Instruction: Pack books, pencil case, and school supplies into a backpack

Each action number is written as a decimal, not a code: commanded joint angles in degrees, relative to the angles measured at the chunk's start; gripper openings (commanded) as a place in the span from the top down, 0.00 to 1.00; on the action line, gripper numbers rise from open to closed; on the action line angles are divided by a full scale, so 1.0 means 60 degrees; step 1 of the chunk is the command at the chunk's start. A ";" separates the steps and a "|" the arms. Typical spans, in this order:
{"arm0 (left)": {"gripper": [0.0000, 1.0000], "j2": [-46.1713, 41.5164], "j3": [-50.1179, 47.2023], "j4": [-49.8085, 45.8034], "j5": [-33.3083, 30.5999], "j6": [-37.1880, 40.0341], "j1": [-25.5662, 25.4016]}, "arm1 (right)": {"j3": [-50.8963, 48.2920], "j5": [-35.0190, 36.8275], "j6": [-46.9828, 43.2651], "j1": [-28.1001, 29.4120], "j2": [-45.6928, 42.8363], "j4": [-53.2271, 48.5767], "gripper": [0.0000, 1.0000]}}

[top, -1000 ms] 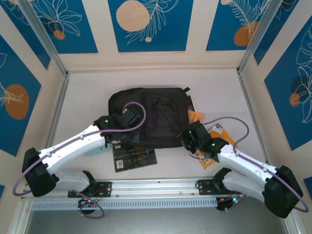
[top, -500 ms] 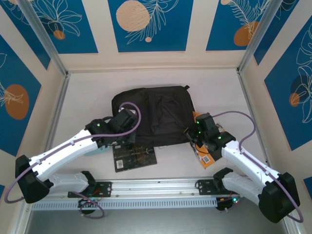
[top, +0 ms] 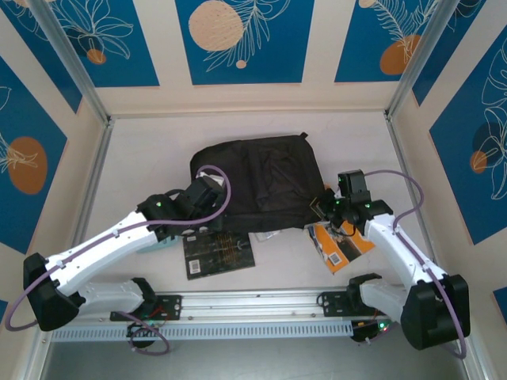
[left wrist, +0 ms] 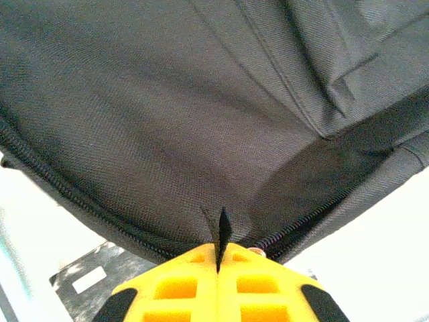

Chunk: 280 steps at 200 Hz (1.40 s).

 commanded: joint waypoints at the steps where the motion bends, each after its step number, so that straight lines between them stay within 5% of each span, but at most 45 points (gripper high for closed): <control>1: 1.00 0.0121 0.0283 0.0072 0.0756 0.0611 -0.0005 | 0.0412 0.0055 -0.0854 -0.0523 0.0461 -0.0335 0.89; 16: 1.00 0.0500 0.0443 0.0493 0.1307 0.0425 -0.0003 | 0.0834 -0.0412 -0.1237 -0.0502 0.0632 -0.0373 0.40; 32: 1.00 0.0904 0.0632 0.0920 0.2038 0.0201 -0.0003 | 0.1497 -0.0055 -0.1339 -0.0447 0.0539 -0.1204 0.16; 59: 1.00 0.1289 0.0937 0.1304 0.2661 -0.0285 -0.0034 | 0.2502 0.0954 -0.0970 -0.0465 0.0090 -0.3224 0.14; 88: 1.00 0.1251 0.0985 0.1555 0.2948 -0.0741 -0.0090 | 0.2317 0.0629 0.0502 -0.0282 -0.1017 -0.4091 0.30; 121: 1.00 0.1200 0.0988 0.1648 0.3052 -0.1049 -0.0299 | 0.0938 -0.0526 0.3033 0.0898 -0.2125 -0.2587 0.33; 168: 1.00 0.0869 0.0765 0.1554 0.2892 -0.1114 -0.0442 | 0.0578 0.0482 0.4628 0.3233 -0.1158 -0.0461 0.17; 199: 1.00 0.0680 0.0543 0.1489 0.2951 -0.1183 -0.0457 | 0.0624 0.0731 0.5026 0.3609 -0.0224 0.0195 0.32; 253: 1.00 0.0227 0.0429 0.0667 0.2092 -0.0836 -0.0458 | 0.0768 0.1931 0.4677 0.3584 -0.0107 -0.0818 0.95; 280: 1.00 0.0082 0.0299 0.0254 0.1611 -0.0723 -0.0443 | 0.0737 0.2042 0.4415 0.3368 -0.0224 -0.1323 1.00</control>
